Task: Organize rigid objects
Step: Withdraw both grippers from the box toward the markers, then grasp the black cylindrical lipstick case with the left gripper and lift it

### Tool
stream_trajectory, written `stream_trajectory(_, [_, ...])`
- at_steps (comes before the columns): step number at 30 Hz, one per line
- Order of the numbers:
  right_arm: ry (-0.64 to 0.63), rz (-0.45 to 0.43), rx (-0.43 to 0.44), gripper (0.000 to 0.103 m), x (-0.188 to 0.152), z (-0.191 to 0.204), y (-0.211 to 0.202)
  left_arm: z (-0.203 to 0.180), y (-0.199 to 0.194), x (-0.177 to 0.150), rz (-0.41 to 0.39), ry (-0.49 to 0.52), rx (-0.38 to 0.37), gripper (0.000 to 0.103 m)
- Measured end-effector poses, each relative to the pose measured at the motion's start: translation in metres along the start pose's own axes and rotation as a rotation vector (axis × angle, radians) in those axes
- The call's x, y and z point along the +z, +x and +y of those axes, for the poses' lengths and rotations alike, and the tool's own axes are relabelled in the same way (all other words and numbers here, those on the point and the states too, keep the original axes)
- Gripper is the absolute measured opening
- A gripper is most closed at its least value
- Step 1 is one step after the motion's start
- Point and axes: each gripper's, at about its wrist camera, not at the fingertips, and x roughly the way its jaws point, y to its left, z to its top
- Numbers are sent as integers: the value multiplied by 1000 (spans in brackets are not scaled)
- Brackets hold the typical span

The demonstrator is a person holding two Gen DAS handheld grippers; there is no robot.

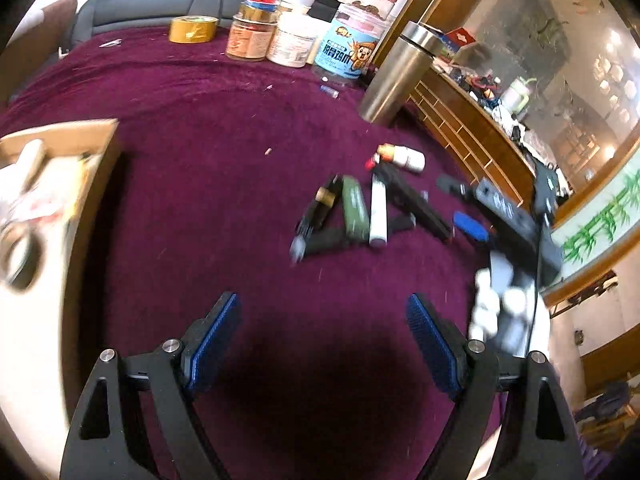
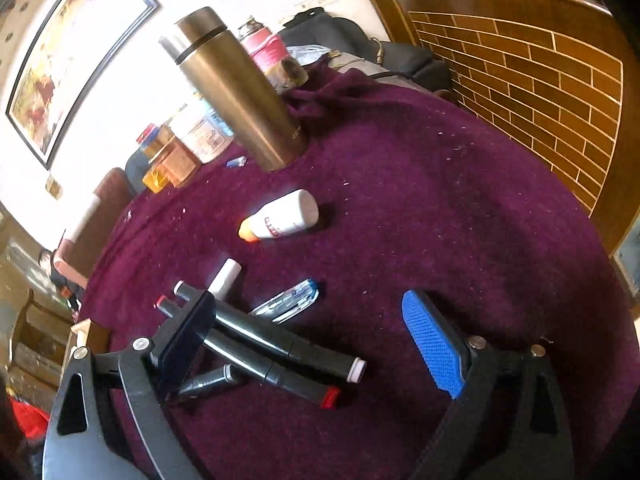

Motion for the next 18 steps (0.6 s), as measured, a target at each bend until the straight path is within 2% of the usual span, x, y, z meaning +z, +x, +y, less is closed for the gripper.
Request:
stream_trajectory(1, [-7,3,4,96,-1,1,-1,2,12,9,5,-2,14,79])
stream_trajectory(3, [-15,7,8,96,-1,2,1,5,35,29,21,13,23,68])
stream_trajectory(4, [-14,8,9,96,-1,1,1,4,44,35,18,31,40,51])
stream_trajectory(5, [-13,8,10,96,-1,1,1,3,54,41,24,56,83,39])
stream_trajectory(9, [-20,9,3,96,-2,3,1,1,76,45,67,85,96,37])
stream_trajectory(16, [-26,10,-5,96,-2,4,0,-17,93,53,43,222,183,37])
stream_trajectory(18, [-23,9,0,96,-2,4,0,-22,96,50,39,261,227,26])
